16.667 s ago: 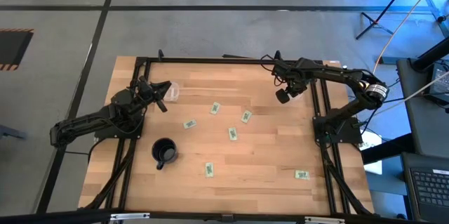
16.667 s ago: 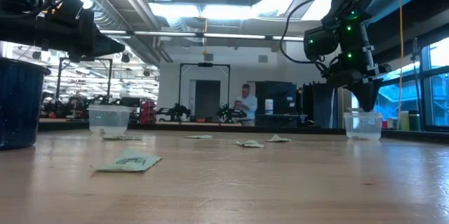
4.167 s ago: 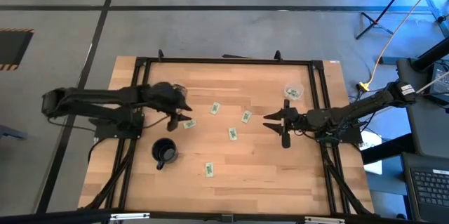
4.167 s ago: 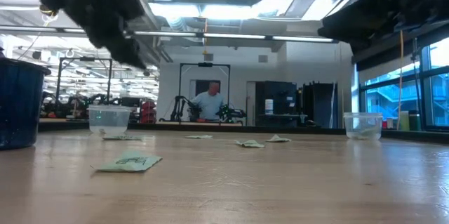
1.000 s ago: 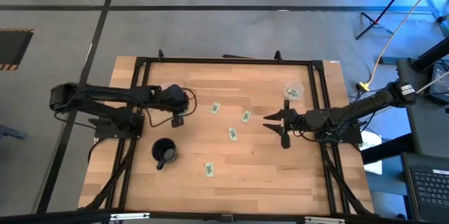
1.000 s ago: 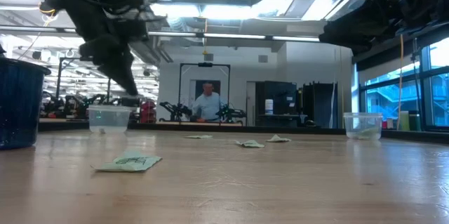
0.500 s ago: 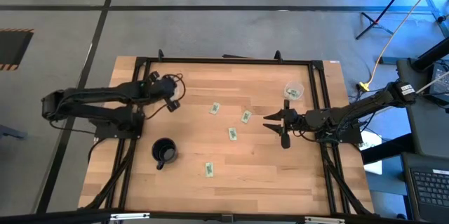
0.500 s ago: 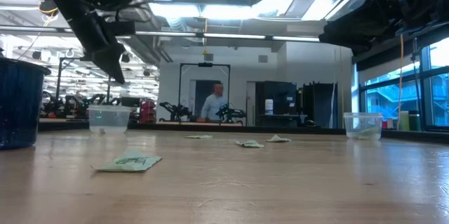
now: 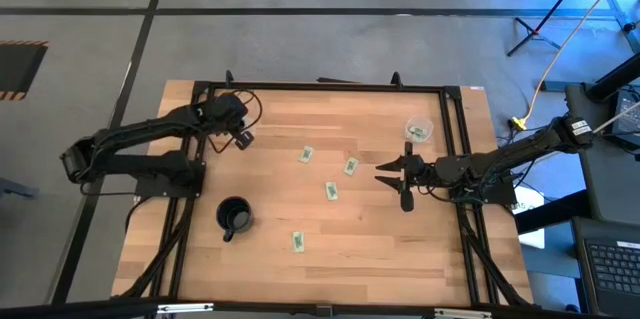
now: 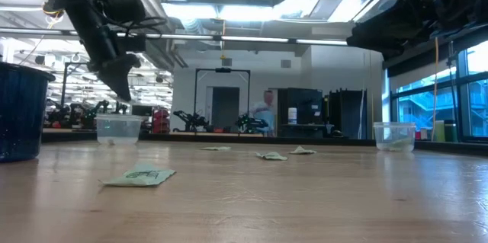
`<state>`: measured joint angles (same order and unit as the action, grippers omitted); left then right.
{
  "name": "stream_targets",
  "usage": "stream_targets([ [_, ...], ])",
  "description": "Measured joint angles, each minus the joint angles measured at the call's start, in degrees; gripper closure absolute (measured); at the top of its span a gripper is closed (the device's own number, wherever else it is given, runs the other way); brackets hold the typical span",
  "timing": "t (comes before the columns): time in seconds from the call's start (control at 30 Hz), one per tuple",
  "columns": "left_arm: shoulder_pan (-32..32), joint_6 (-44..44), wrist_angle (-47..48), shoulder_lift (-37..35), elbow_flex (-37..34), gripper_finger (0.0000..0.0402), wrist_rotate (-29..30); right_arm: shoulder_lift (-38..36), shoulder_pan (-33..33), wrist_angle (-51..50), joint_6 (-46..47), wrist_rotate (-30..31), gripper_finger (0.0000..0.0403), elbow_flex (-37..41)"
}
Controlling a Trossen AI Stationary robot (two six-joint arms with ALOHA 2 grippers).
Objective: Pick and place Stevia / Truvia into bins
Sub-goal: Put the stevia packet into the left transparent container
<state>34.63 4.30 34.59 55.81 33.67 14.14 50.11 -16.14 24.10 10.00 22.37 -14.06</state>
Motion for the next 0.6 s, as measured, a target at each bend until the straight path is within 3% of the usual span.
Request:
stream_targets([
  [0.6, 3.02, -2.12, -5.27, 11.68, 0.0, 0.0396, -0.14, 0.0, 0.0, 0.0, 0.22, 0.01, 0.0264, 0.0],
])
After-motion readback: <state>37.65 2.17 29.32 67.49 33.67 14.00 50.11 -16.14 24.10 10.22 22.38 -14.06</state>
